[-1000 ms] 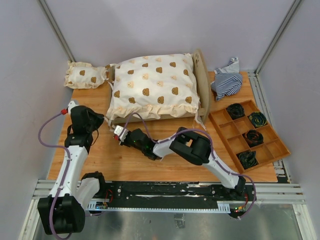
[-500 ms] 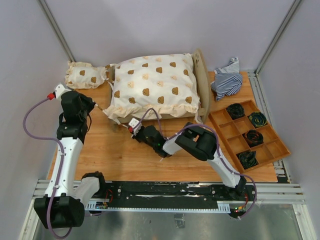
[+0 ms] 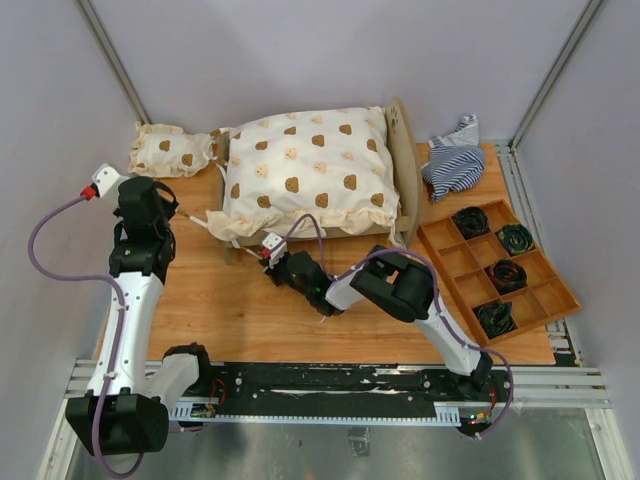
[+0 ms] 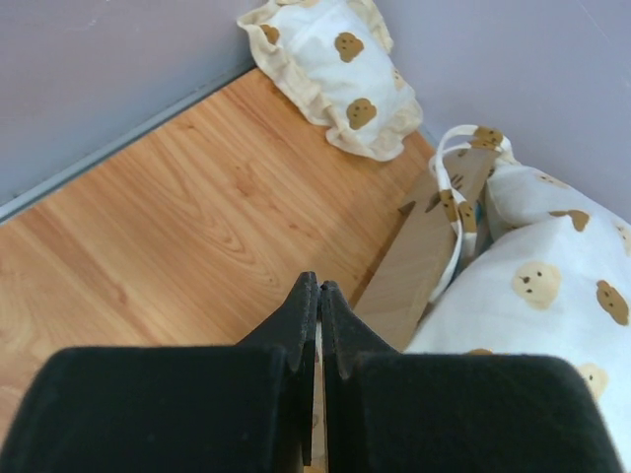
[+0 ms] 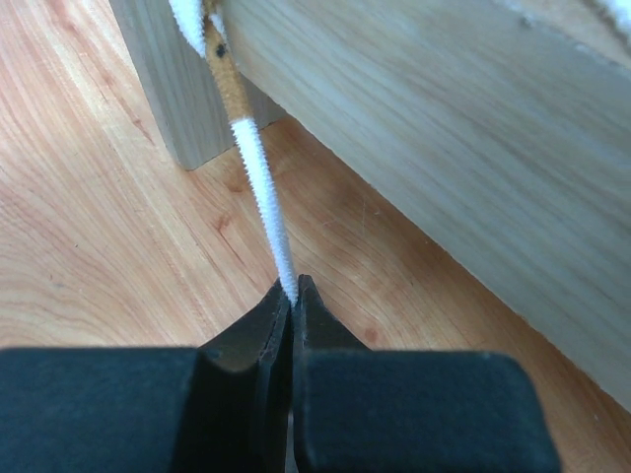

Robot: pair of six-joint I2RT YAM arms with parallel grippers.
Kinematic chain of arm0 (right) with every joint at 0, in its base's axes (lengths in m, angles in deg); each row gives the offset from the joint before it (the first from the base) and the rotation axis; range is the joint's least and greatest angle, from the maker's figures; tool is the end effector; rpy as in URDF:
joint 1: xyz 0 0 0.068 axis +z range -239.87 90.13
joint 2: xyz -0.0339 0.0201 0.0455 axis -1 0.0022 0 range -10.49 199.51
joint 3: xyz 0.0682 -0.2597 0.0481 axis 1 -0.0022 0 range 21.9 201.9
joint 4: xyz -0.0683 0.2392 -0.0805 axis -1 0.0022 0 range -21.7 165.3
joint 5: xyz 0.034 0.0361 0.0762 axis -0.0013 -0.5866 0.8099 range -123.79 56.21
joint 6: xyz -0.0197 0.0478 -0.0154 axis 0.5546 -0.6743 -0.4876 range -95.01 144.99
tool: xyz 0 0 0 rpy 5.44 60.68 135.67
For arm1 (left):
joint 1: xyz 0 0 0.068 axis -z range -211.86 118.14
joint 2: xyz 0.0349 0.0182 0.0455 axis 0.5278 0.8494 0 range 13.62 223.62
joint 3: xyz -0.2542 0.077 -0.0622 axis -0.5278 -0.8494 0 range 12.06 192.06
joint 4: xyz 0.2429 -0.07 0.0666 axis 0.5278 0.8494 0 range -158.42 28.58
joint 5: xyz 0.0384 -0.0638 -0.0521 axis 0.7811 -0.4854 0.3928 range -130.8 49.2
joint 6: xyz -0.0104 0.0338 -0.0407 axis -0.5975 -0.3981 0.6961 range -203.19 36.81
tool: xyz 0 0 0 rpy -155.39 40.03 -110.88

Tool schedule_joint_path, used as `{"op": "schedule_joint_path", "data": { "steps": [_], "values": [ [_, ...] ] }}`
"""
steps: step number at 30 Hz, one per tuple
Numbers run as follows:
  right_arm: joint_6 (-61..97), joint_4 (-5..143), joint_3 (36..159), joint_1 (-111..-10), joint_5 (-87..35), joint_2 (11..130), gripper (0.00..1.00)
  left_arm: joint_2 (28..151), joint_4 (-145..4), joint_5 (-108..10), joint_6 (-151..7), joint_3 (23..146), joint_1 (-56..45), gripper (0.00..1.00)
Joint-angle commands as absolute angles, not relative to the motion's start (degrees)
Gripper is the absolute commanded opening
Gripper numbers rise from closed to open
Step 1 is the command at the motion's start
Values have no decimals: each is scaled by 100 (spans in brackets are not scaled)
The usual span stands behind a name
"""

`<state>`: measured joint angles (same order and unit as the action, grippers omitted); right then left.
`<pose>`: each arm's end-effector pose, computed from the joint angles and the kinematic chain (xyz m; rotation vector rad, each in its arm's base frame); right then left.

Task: Set up the pet bed

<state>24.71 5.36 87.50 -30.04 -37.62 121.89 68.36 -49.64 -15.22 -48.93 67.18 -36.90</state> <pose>0.2327 0.3958 0.0997 -0.7935 1.4932 0.7426 0.2106 0.0339 0.3571 -0.9004 1.6279 0.0693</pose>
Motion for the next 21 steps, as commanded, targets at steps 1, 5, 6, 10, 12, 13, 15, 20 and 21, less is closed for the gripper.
{"op": "schedule_joint_path", "data": {
  "steps": [1, 5, 6, 10, 12, 13, 15, 20, 21],
  "values": [
    [2203, 669, 8597, -3037, -4036, 12235, 0, 6638, -5158, -582, -4918, 6807, -3739, 0],
    [2242, 583, 8408, -3028, -3720, 12028, 0, 6398, -4827, -319, -4533, 6634, -3736, 0],
    [2254, 566, 8320, -3028, -3485, 11891, 0, 6297, -4710, -324, -4390, 6502, -3738, 0],
    [2153, 1165, 7760, -3011, -3166, 10920, 26, 5678, -4591, -556, -4067, 5726, -3729, 35],
    [2132, 1748, 7445, -3015, -3216, 10117, 42, 5469, -4663, -661, -4135, 5486, -3736, 50],
    [2144, 2116, 7315, -3019, -3291, 9793, 47, 5392, -4712, -737, -4240, 5423, -3731, 56],
    [2160, 2922, 7115, -3043, -3570, 9134, 52, 5281, -4700, -911, -4323, 5406, -3731, 62],
    [2219, 5550, 7153, -3249, -4355, 7589, 53, 5387, -4956, -2419, -4859, 5581, -3724, 64],
    [2283, 5958, 7157, -3287, -4561, 7316, 53, 5474, -4977, -2739, -4936, 5629, -3711, 64]
  ]
}}
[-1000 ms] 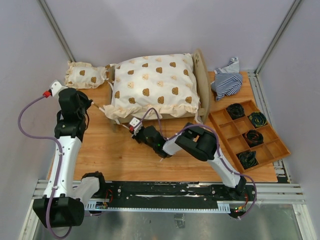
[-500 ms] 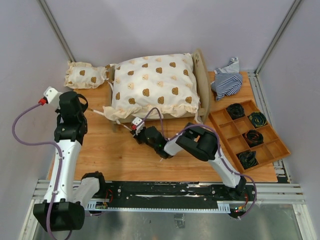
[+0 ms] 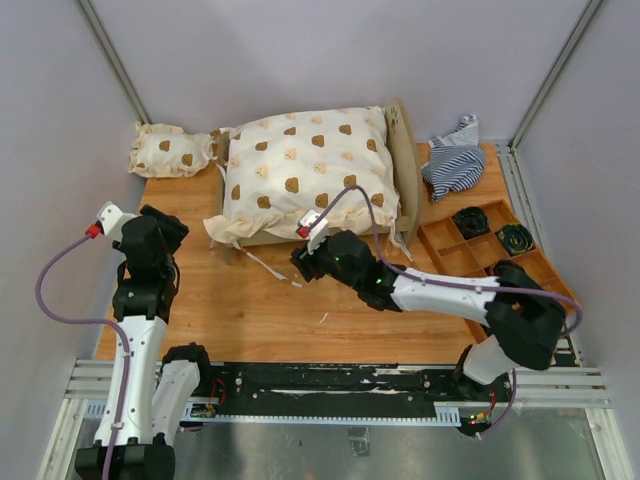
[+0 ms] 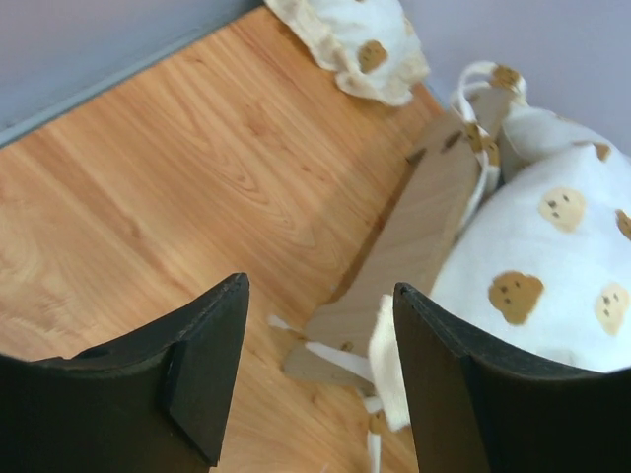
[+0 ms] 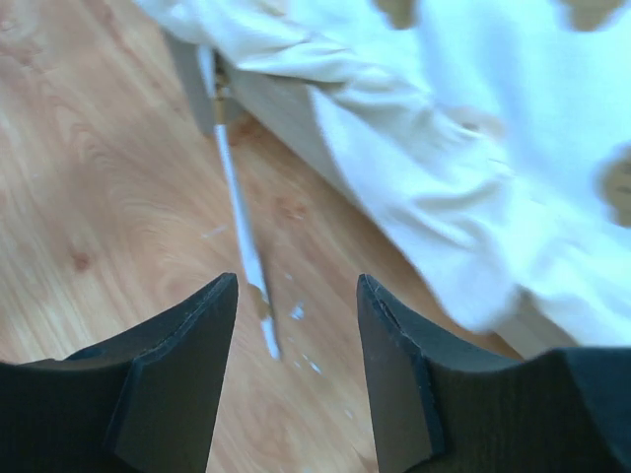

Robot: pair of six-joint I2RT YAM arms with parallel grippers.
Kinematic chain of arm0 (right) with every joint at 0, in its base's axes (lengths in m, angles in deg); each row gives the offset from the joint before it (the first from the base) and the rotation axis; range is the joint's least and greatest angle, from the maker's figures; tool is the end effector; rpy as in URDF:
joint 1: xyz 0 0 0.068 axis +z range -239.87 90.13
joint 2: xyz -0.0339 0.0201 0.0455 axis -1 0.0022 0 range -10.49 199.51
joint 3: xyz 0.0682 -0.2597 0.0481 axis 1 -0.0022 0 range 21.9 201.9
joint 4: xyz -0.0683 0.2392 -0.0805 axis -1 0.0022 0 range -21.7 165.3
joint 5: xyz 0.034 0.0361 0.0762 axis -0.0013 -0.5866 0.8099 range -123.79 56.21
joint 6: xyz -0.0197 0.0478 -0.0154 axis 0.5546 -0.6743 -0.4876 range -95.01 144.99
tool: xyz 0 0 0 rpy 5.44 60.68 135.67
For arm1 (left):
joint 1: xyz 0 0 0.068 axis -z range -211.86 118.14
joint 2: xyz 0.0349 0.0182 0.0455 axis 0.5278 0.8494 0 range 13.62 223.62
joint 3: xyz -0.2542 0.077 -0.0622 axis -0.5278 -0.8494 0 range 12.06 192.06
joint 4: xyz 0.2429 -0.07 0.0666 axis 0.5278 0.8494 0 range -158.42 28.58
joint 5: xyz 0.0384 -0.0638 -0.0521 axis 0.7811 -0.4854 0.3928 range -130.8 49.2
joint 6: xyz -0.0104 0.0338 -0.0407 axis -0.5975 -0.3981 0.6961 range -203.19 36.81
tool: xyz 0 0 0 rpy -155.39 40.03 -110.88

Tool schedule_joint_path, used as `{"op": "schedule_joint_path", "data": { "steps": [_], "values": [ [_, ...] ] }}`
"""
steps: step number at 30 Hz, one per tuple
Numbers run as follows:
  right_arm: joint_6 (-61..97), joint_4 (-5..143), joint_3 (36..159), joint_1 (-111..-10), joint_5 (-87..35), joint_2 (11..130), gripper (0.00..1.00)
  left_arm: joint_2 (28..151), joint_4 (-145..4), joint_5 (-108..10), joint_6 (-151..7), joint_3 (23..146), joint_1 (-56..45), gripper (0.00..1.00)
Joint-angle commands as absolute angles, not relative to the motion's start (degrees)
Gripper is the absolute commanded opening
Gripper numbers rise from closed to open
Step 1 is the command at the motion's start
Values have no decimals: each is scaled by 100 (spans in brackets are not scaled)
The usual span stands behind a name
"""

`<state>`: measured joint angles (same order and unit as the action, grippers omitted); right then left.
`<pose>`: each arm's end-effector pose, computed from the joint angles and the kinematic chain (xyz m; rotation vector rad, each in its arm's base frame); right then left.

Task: Set up the pet bed

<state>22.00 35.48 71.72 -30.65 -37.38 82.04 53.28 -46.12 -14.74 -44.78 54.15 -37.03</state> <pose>0.1863 0.3086 0.2364 -0.8068 1.6107 0.7338 0.1566 0.0298 0.3162 -0.9694 1.6125 0.0390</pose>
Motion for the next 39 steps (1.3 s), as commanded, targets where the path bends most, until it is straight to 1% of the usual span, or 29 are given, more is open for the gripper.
{"op": "schedule_joint_path", "data": {
  "steps": [1, 4, 8, 11, 14, 18, 23, 25, 27, 30, 32, 33, 37, 39],
  "values": [
    [2333, 6339, 7162, -3344, -4744, 7046, 54, 5547, -5027, -3009, -4995, 5657, -3656, 65],
    [2452, 7375, 7279, -3638, -5143, 6511, 54, 5638, -5367, -3425, -5217, 5586, -3185, 64],
    [2661, 7879, 7172, -4057, -5617, 6110, 54, 5754, -5775, -3413, -5448, 5492, -2235, 62],
    [2935, 8020, 7070, -4340, -5629, 5964, 54, 5996, -5842, -3326, -5672, 5610, -1601, 62],
    [3120, 8052, 6951, -4603, -5852, 5989, 54, 6091, -5963, -3337, -5778, 5624, -1187, 62],
    [3196, 8011, 6835, -4946, -5874, 6169, 60, 6096, -6198, -3430, -5823, 5524, -870, 62],
    [3428, 7477, 6696, -5252, -5547, 6526, 61, 6281, -6190, -3392, -5967, 5550, -702, 62],
    [3661, 7271, 6675, -5279, -5277, 6687, 57, 6341, -6205, -3411, -6016, 5549, -675, 61],
    [3799, 7354, 6763, -5278, -5065, 6745, 47, 6354, -6243, -3438, -6079, 5518, -643, 61],
    [3911, 7267, 6716, -5279, -4756, 6573, 26, 6353, -6426, -3534, -6126, 5373, -604, 61],
    [3967, 7154, 6626, -5282, -4595, 6413, 6, 6379, -6575, -3632, -6065, 5255, -578, 60],
    [3926, 7228, 6656, -5283, -4494, 6339, 1, 6398, -6654, -3675, -6053, 5194, -546, 59],
    [3502, 7832, 6948, -5271, -3965, 5948, 0, 6614, -6910, -3753, -6160, 5072, -294, 59],
    [3196, 8014, 7097, -5270, -3541, 5757, 0, 6742, -7237, -3977, -6223, 4984, -161, 59]
  ]
}}
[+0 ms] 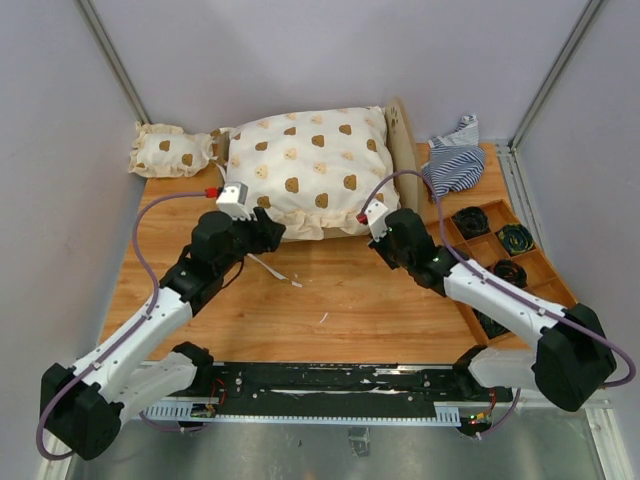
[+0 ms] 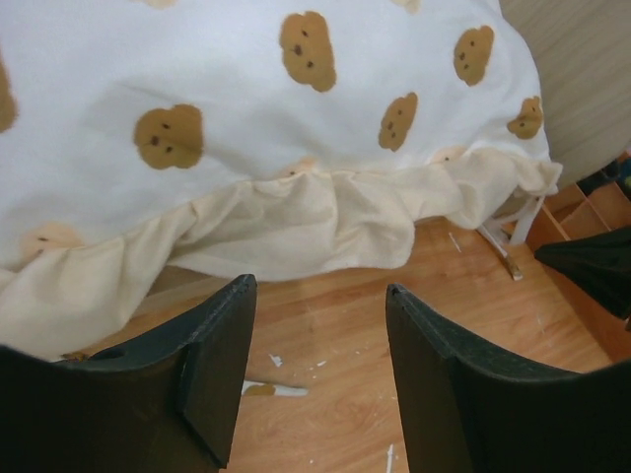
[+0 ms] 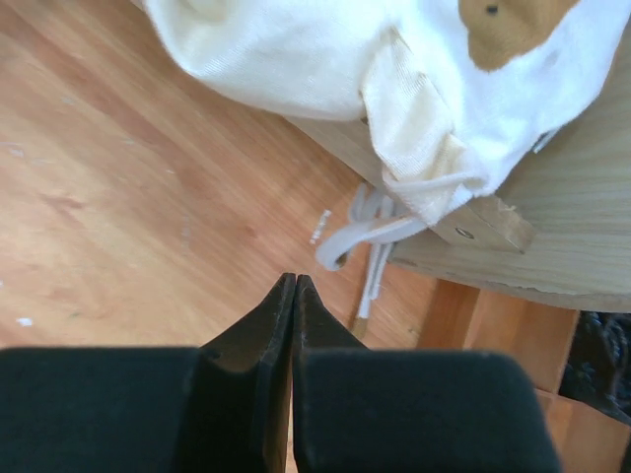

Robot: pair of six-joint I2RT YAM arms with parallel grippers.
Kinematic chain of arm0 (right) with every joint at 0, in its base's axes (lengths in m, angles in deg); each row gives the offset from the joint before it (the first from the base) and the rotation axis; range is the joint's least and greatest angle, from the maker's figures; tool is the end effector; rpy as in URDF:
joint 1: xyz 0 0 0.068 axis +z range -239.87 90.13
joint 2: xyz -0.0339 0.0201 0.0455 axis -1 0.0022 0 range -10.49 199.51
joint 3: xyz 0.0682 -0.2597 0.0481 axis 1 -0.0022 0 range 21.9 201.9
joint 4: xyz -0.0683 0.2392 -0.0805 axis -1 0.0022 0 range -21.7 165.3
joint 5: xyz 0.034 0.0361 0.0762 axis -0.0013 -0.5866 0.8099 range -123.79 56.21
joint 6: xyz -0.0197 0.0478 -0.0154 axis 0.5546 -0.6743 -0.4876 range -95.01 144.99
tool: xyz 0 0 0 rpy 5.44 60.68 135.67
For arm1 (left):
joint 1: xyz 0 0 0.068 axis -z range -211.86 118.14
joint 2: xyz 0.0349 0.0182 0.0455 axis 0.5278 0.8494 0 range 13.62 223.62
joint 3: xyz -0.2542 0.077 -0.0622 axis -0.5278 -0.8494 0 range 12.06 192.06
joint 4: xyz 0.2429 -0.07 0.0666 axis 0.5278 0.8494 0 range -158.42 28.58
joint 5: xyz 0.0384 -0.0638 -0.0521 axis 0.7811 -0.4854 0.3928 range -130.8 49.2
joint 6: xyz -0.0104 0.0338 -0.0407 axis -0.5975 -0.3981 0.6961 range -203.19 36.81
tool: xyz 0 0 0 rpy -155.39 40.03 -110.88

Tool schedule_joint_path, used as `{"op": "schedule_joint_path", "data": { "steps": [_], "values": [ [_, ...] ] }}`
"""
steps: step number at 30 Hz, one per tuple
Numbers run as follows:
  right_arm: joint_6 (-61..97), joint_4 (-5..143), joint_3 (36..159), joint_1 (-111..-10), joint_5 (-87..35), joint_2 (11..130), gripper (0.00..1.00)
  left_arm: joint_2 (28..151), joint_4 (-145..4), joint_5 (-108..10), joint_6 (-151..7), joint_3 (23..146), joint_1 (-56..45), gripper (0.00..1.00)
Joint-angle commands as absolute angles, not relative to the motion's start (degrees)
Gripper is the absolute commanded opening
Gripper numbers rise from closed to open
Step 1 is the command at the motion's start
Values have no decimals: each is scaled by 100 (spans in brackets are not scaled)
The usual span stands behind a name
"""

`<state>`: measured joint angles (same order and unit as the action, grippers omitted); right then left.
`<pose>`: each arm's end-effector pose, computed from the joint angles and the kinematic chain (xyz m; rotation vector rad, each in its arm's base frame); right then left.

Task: Set up the pet bed

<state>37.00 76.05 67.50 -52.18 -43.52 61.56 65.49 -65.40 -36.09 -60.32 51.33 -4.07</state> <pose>0.2213 0.1635 0.2480 -0.8182 1.9978 0.0747 0.1911 -0.0975 0.2967 0.0220 1.8773 -0.5392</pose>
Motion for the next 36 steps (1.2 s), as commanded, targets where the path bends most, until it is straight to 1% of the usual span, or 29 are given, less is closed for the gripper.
{"op": "schedule_joint_path", "data": {
  "steps": [1, 4, 7, 10, 11, 13, 14, 18, 19, 22, 24, 27, 30, 32, 34, 36],
  "values": [
    [3065, 8102, 7184, -5273, -3350, 5693, 0, 6783, -7464, -4112, -6206, 4904, -114, 59],
    [2610, 8205, 7401, -5277, -2994, 5566, 0, 7010, -8094, -4392, -6160, 4689, 114, 59],
    [2307, 8024, 7497, -5281, -2808, 5505, 0, 7343, -8264, -4316, -6322, 4761, 416, 61],
    [2538, 7750, 7371, -5278, -2748, 5530, 1, 7647, -8314, -4111, -6371, 4870, 628, 62],
    [2733, 7717, 7277, -5283, -2954, 5561, 5, 7719, -8381, -4037, -6325, 4862, 670, 62],
    [2875, 7534, 7039, -5308, -3870, 5637, 19, 7847, -8427, -3905, -6219, 4884, 690, 62],
    [2892, 7482, 6961, -5375, -4106, 5680, 25, 7875, -8402, -3769, -6198, 4905, 702, 62],
    [2884, 7289, 6708, -5748, -3715, 5686, 50, 7754, -8175, -2593, -6059, 4937, 708, 64],
    [2896, 7242, 6637, -5766, -3769, 5632, 54, 7732, -7979, -2322, -6129, 5030, 708, 65],
    [2693, 7307, 6600, -5827, -4262, 5397, 57, 7648, -7197, -1297, -6101, 5436, 708, 68],
    [2617, 7451, 6747, -5853, -4520, 5149, 57, 7608, -6852, -1101, -6195, 5663, 703, 70],
    [2582, 7525, 6949, -5863, -5215, 4914, 58, 7616, -6534, -1251, -6192, 5884, 706, 70],
    [2628, 7365, 7004, -6018, -5787, 4949, 64, 7658, -6459, -1757, -6185, 5957, 706, 70],
    [2679, 7250, 7080, -6264, -5621, 5124, 67, 7633, -6539, -1957, -6125, 5888, 707, 70],
    [2725, 7166, 7252, -6500, -5271, 5398, 68, 7579, -6648, -2178, -6089, 5781, 705, 70],
    [2732, 7208, 7467, -6628, -5174, 5707, 68, 7575, -6656, -2360, -6010, 5722, 707, 69]
  ]
}}
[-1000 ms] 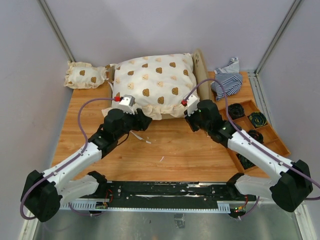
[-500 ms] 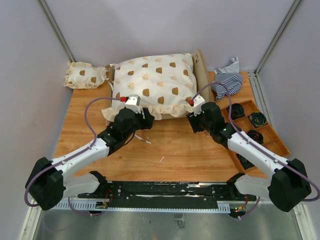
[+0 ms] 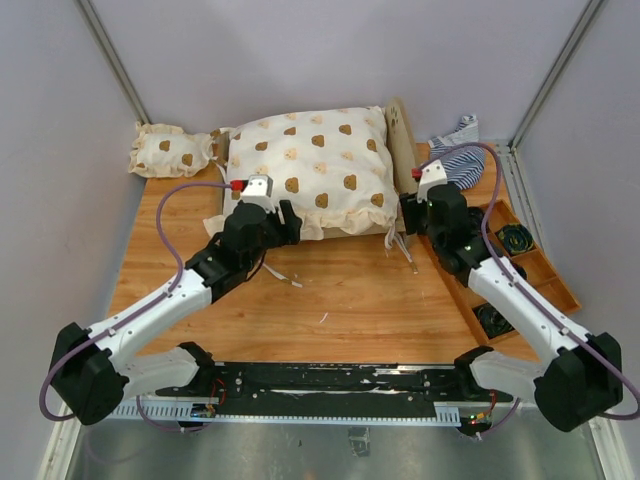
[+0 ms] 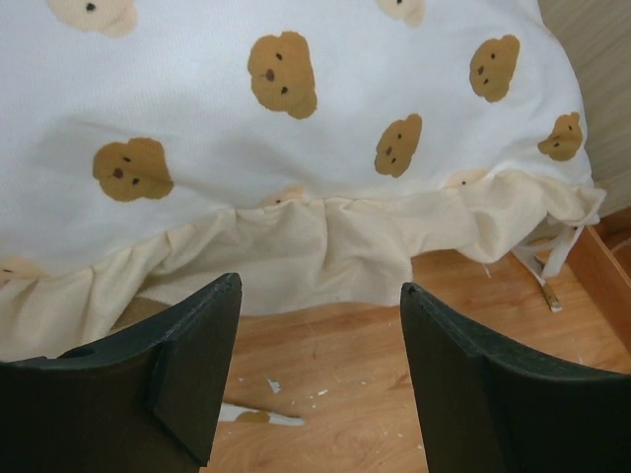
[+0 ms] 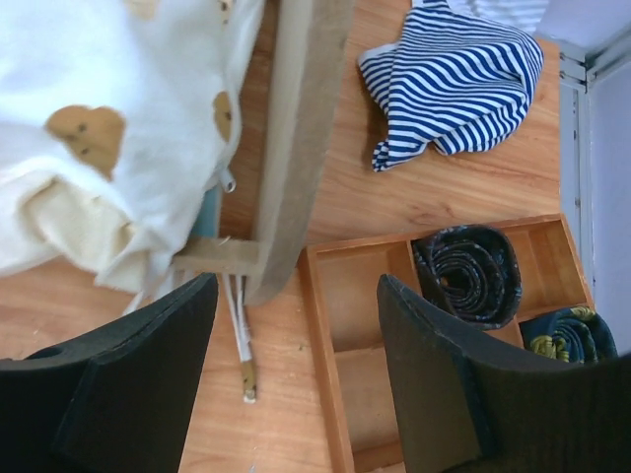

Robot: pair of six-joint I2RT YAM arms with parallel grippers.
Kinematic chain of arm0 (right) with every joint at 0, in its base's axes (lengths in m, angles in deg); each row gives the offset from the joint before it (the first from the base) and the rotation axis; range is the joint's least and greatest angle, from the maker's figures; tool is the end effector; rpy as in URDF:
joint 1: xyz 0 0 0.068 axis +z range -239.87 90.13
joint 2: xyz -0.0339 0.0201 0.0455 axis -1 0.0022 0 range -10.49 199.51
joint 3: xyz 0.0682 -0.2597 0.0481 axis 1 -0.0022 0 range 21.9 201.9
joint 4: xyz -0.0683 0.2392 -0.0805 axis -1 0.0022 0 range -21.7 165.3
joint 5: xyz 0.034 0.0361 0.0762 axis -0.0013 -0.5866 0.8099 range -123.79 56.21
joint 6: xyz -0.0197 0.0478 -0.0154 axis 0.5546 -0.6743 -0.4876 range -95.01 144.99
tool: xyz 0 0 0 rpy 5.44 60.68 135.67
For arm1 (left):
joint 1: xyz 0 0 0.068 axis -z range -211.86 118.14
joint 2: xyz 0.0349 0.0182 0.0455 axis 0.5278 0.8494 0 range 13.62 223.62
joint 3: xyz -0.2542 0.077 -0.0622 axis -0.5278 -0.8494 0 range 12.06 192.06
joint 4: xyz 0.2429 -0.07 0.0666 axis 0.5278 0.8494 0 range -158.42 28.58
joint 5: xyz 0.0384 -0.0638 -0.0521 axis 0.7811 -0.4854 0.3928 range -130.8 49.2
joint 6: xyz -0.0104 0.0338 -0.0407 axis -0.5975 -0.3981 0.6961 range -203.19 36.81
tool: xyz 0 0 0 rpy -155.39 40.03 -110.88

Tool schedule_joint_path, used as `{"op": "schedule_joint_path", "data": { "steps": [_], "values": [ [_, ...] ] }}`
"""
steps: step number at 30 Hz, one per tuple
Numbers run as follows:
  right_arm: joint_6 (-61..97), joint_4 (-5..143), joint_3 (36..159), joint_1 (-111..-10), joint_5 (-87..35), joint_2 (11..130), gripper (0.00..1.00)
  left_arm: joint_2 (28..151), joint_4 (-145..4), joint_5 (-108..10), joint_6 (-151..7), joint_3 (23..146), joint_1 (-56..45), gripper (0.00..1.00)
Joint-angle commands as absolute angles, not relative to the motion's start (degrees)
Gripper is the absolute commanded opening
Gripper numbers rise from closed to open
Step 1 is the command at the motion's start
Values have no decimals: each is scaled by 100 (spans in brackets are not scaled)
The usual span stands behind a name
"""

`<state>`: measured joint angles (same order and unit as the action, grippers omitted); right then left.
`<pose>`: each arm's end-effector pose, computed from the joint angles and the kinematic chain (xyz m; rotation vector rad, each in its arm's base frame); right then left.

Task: Set up the pet bed

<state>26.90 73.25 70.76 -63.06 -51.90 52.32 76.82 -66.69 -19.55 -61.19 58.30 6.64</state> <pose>0.2314 0.1046 0.3126 -0.2577 1.8660 -0.0030 0.2070 -0.1482 0.3006 0.0193 1.8913 -0.3735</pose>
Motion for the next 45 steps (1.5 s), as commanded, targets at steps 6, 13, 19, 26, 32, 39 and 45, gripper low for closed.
{"op": "schedule_joint_path", "data": {
  "steps": [6, 13, 19, 26, 32, 39, 45],
  "values": [
    [2988, 7199, 7792, -6684, -4499, 6234, 35, 7561, -6785, -2872, -6086, 5446, 735, 65],
    [2632, 7770, 7461, -6344, -3877, 5566, 0, 7474, -7378, -2844, -6156, 5188, 1308, 62],
    [2061, 8377, 7175, -5698, -3987, 4867, 0, 8179, -7843, -2512, -6087, 5434, 2122, 62],
    [1969, 8583, 6903, -5604, -4306, 4456, 27, 9204, -8725, -2509, -5743, 5498, 2459, 62],
    [1894, 9162, 6789, -5606, -4506, 3956, 47, 10066, -9155, -3024, -5311, 5870, 2569, 64],
    [1819, 9370, 6640, -5608, -4349, 3348, 52, 10671, -9347, -3115, -4848, 6166, 2702, 66],
    [1907, 9200, 6315, -5604, -3771, 2827, 49, 10574, -9201, -2948, -4870, 6191, 2746, 23]
  ]
}}
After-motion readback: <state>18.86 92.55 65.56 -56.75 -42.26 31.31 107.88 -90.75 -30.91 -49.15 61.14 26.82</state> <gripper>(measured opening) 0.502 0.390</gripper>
